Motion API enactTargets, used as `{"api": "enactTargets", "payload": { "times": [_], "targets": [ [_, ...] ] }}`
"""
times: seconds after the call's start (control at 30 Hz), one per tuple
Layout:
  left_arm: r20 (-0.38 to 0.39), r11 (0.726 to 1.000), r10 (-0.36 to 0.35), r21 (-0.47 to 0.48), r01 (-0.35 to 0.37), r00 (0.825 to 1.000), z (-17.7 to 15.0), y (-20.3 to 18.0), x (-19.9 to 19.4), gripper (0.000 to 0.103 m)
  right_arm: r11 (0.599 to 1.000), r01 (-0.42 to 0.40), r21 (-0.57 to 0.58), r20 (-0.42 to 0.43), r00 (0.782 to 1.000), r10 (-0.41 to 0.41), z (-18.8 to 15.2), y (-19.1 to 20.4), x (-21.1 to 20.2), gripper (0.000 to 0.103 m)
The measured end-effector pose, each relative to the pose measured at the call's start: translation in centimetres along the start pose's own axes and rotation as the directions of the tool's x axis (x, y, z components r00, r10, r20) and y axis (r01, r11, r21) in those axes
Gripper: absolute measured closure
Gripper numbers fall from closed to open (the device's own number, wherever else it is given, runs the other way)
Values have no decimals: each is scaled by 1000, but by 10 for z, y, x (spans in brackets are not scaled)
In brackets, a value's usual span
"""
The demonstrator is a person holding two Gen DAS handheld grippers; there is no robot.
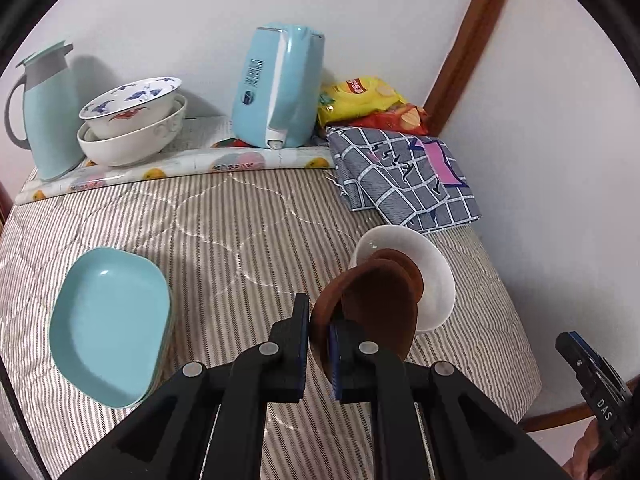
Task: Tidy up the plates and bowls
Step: 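Carry the brown bowl in the left tool into the white bowl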
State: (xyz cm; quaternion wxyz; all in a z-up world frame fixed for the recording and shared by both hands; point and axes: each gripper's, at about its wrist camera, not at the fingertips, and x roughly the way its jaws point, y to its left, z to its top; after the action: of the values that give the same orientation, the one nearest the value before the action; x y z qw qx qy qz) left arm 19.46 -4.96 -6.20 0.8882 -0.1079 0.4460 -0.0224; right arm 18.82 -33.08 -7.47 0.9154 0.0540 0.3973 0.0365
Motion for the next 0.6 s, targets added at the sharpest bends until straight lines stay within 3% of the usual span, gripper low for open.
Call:
{"api": "enactTargets", "payload": {
  "times": [0.6],
  "targets": [
    [-32, 999, 24, 42, -22, 999, 13, -23, 33, 94, 999, -17, 41, -50, 999, 19, -12, -15, 24, 63]
  ]
}}
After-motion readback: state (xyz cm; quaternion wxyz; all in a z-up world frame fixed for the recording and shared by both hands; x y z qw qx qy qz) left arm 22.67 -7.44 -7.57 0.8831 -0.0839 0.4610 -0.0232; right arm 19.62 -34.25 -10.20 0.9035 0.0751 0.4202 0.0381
